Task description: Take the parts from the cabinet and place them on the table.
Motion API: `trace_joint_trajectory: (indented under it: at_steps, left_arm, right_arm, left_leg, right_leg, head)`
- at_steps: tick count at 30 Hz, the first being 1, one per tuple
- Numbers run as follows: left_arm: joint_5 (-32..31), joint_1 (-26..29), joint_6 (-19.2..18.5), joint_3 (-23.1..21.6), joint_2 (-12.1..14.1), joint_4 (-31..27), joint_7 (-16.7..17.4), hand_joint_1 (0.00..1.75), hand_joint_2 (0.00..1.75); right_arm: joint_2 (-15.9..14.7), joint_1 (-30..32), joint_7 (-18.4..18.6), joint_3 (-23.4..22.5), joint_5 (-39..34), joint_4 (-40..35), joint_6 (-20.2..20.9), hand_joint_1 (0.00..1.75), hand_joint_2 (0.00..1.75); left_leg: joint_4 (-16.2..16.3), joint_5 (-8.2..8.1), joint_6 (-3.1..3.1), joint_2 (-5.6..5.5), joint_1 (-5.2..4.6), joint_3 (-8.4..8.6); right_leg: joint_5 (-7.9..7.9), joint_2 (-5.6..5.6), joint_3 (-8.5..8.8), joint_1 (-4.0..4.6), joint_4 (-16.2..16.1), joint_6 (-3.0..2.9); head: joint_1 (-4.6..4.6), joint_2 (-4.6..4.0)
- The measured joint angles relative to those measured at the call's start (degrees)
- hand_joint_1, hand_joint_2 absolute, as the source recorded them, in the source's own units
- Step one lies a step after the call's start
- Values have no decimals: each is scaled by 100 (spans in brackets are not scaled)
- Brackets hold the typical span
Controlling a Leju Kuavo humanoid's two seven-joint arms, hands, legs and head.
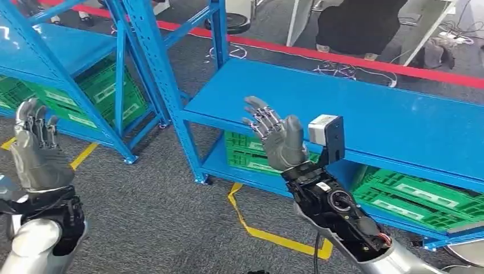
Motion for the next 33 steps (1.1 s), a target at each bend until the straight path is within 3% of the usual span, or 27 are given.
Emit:
trace_joint_trajectory:
  at_steps: [1,2,5,6,7,8,9,11,12,13,14,15,16,17,19,21,22,23,24,26,27,28,29,30,31,32,33]
  left_arm:
    - [-4,-2,0,0,0,0,0,0,0]
    - [-4,-3,0,0,0,0,-4,0,0]
    - [-9,5,0,0,-2,0,-7,0,0]
    - [-9,0,0,0,-2,0,-7,0,0]
    - [-11,-2,0,0,-2,0,-4,0,0]
    - [-15,-4,0,2,-2,-2,-9,0,0]
    - [-15,3,0,2,-2,0,-9,0,0]
    - [-15,31,0,2,0,0,-7,0,0]
    - [-15,40,2,2,0,0,-7,0,0]
    - [-17,42,2,2,0,0,-4,0,0]
    - [-20,40,4,2,0,0,-4,0,0]
    - [-20,38,11,2,0,0,-2,0,0]
    - [-22,33,15,2,0,0,2,0,0]
    - [-24,30,22,2,0,0,6,0,0]
    - [-26,35,41,2,0,-2,11,0,0]
    - [-26,27,42,2,0,-2,11,0,0]
    - [-26,18,46,2,-7,-2,11,0,0]
    - [-26,17,46,2,-11,-2,11,0,0]
    - [-26,13,46,2,-11,-2,11,0,0]
    - [-26,20,46,2,-11,-2,13,0,0]
    - [-26,21,46,2,-11,-2,13,0,0]
    - [-26,22,46,2,-11,-2,13,0,0]
    - [-26,22,44,2,-9,-2,13,0,0]
    - [-26,22,44,2,-11,-2,13,0,0]
    - [-26,21,37,2,-11,-4,13,0,0]
    - [-26,20,35,2,-11,-4,13,0,0]
    - [-26,16,35,4,-9,-4,13,0,0]
  right_arm:
    - [0,-8,-4,0,0,0,2,0,0]
    - [0,-23,-4,2,0,0,2,0,0]
    - [0,-11,-7,-2,0,2,2,0,0]
    - [0,-15,-7,0,0,0,2,0,0]
    - [16,-21,-13,0,2,0,4,0,0]
    - [15,-36,-11,-4,2,0,2,0,0]
    - [18,-32,-11,-2,2,0,4,0,0]
    - [26,-17,-7,2,2,4,4,0,0]
    - [26,-13,-4,2,2,4,4,0,0]
    - [26,-11,-4,2,2,4,4,0,0]
    - [29,-13,-4,2,2,4,7,0,0]
    - [29,-14,-2,2,0,4,7,0,0]
    - [31,-18,-4,2,2,4,7,0,0]
    - [31,-23,-4,2,0,4,7,0,0]
    - [31,-21,4,4,0,4,9,0,0]
    - [31,-19,2,2,0,4,9,0,0]
    - [31,-10,4,0,0,4,7,0,0]
    - [31,-24,4,-2,0,4,7,0,0]
    - [31,-32,0,0,0,4,7,0,0]
    - [31,-13,4,2,0,4,7,0,0]
    - [31,-6,7,2,-2,7,4,0,0]
    - [31,-7,9,2,-2,9,4,0,0]
    - [31,-9,9,0,-2,9,2,0,0]
    - [31,-13,7,2,-2,9,2,0,0]
    - [31,-15,7,2,-2,7,2,0,0]
    - [31,-24,7,2,-2,7,0,0,0]
    - [31,-35,9,2,-2,4,-4,0,0]
  left_leg:
    - [-3,-13,-19,29,-8,16]
    - [24,-29,-44,60,-47,-6]
    - [4,-12,-105,203,-38,2]
    - [23,-56,-148,210,-43,-1]
    - [132,-134,-179,45,-7,-12]
    - [476,-348,-195,-137,-5,-168]
    - [971,-590,-209,-208,3,-404]
    - [1888,-910,-238,-231,5,-886]
    - [2014,-886,-245,-231,9,-975]
    - [1850,-725,-245,-231,20,-916]
    - [1425,-467,-240,-236,31,-726]
    - [879,-198,-231,-256,47,-465]
    - [335,23,-228,-375,74,-200]
    - [91,-17,-231,-532,74,-92]
    - [99,-7,-181,-437,55,-109]
    - [68,15,-94,-368,36,-90]
    - [26,36,-60,-310,55,-66]
    - [15,29,-32,-285,52,-53]
    - [17,23,-6,-248,47,-47]
    - [20,12,11,-161,33,-51]
    - [22,6,13,-118,29,-49]
    - [23,0,7,-78,28,-42]
    - [25,-13,-3,-40,28,-29]
    - [26,-27,-19,0,29,-5]
    - [27,-50,-42,40,29,31]
    - [29,-66,-67,68,-5,39]
    - [62,-80,-91,99,-26,17]
  right_leg:
    - [42,-221,196,38,-425,-21]
    - [5,-220,257,99,-546,-50]
    - [36,-71,254,102,-520,-112]
    - [71,-26,292,64,-575,-162]
    - [85,1,302,49,-587,-181]
    - [96,51,297,40,-587,-208]
    - [98,81,294,40,-587,-240]
    - [100,184,278,42,-586,-246]
    - [100,234,277,41,-584,-246]
    - [101,290,280,39,-581,-245]
    - [100,348,282,37,-574,-243]
    - [97,402,286,35,-561,-238]
    - [84,450,281,33,-542,-218]
    - [64,493,238,75,-502,-181]
    - [69,557,217,41,-504,-126]
    - [72,628,196,21,-518,-36]
    - [12,472,191,13,-438,-22]
    - [-151,287,66,34,-219,1]
    - [-397,209,-126,22,224,22]
    - [-788,169,-583,-4,1217,57]
    - [-813,164,-688,-15,1436,70]
    - [-701,153,-659,-20,1356,71]
    - [-496,135,-508,-20,1035,66]
    - [-221,96,-244,-19,506,50]
    - [51,-12,61,-16,-96,28]
    - [12,-177,202,41,-367,28]
    - [-11,-161,248,60,-496,-17]
  head:
    - [20,-2]
    - [22,-2]
    - [-15,-2]
    - [-22,0]
    - [-33,0]
    - [-70,0]
    - [-133,0]
    - [-184,0]
    - [-199,-2]
    - [-218,-2]
    - [-234,-2]
    - [-247,0]
    - [-256,-2]
    - [-266,-2]
    - [-214,0]
    - [-223,0]
    - [-221,-2]
    - [-172,-2]
    - [-120,0]
    - [-85,0]
    - [-68,0]
    - [-44,0]
    - [-18,0]
    - [15,0]
    - [42,0]
    - [50,-2]
    - [42,0]
